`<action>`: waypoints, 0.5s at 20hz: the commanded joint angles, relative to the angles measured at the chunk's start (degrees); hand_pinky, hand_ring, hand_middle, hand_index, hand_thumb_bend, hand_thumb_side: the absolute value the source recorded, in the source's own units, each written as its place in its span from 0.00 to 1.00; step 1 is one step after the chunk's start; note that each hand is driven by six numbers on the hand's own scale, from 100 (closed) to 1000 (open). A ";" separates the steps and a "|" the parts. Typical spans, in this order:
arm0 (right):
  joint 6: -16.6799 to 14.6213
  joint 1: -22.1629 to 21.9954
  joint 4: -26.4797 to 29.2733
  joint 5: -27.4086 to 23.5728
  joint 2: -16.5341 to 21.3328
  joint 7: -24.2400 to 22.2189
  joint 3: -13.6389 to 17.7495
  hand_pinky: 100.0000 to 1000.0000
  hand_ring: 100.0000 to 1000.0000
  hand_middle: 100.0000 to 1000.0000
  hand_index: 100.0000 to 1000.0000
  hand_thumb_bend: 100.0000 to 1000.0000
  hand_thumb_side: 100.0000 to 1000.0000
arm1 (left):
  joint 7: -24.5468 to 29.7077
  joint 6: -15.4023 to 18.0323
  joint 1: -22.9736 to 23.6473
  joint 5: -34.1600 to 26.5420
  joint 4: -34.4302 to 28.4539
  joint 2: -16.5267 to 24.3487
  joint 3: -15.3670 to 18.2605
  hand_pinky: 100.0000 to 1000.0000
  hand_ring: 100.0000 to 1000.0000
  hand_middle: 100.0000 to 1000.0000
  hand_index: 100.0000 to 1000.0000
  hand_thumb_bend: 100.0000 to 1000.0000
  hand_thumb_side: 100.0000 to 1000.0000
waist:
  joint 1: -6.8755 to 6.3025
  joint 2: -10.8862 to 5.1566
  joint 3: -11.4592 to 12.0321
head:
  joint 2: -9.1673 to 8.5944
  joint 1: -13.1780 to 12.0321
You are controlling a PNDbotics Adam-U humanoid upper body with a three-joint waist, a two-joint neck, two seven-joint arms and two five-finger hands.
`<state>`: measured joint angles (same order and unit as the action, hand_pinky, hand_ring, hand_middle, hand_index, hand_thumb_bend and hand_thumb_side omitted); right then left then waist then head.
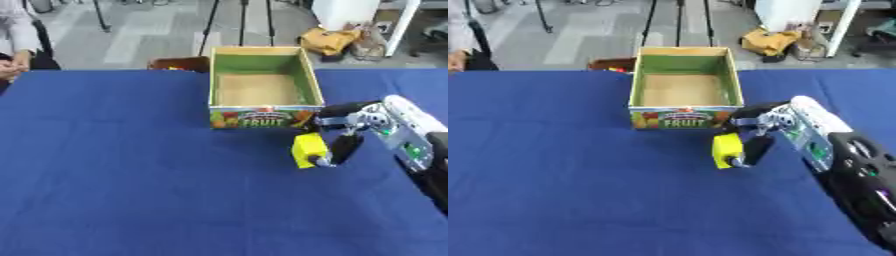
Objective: Pick up objects on the table and place them in the box.
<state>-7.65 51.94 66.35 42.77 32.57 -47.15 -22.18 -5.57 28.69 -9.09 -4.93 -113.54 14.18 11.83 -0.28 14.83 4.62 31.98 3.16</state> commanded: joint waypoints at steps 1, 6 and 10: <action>0.17 1.23 -0.28 0.57 0.85 0.79 0.26 0.79 0.80 0.68 0.80 0.15 0.22 | 0.29 0.08 -0.69 -0.19 -1.05 0.70 -0.10 0.56 0.71 0.86 0.98 0.00 1.00 | -0.10 -0.71 0.18 | -0.78 0.28; 0.52 1.26 -0.73 0.97 0.70 2.72 0.03 0.76 0.75 0.60 0.72 0.15 0.19 | 0.31 0.09 -0.77 -0.28 -1.05 0.71 -0.13 0.56 0.71 0.86 0.98 0.00 1.00 | -0.06 -0.63 0.47 | -0.87 0.36; 1.08 1.59 -0.39 0.97 0.67 5.14 0.04 0.72 0.70 0.53 0.64 0.10 0.18 | 0.30 0.09 -0.83 -0.36 -1.05 0.79 -0.15 0.56 0.71 0.86 0.98 0.00 1.00 | -0.01 -0.69 0.52 | -0.91 0.40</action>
<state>-6.74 51.98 65.36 43.35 32.39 -42.91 -22.44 -5.54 28.71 -9.19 -5.01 -113.54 14.18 11.81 -0.26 15.03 5.06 31.65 3.43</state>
